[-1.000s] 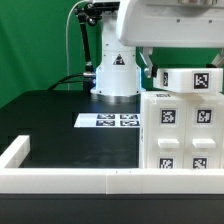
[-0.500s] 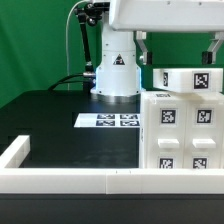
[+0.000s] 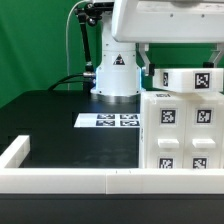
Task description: Assemble cabinet
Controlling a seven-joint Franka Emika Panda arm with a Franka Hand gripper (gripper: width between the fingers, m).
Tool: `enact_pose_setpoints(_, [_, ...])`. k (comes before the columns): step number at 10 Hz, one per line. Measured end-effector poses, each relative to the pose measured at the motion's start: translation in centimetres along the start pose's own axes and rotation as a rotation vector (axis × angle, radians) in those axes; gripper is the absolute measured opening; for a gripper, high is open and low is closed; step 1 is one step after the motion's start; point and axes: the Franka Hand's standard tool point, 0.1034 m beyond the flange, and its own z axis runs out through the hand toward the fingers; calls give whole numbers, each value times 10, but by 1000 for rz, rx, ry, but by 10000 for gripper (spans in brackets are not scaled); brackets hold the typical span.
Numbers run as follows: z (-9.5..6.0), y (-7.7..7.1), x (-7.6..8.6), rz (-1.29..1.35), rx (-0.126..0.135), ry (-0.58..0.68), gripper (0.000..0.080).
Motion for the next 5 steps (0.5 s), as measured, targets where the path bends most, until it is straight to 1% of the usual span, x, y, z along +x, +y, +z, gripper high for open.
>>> enact_pose_setpoints(2, [2, -2, -1, 0, 0, -10, 797])
enact_pose_setpoints(3, [1, -3, 0, 9, 1, -18, 696])
enact_pose_setpoints(4, [1, -3, 0, 10, 1, -18, 560])
enact_pose_setpoints(5, [1, -3, 0, 13, 1, -19, 560])
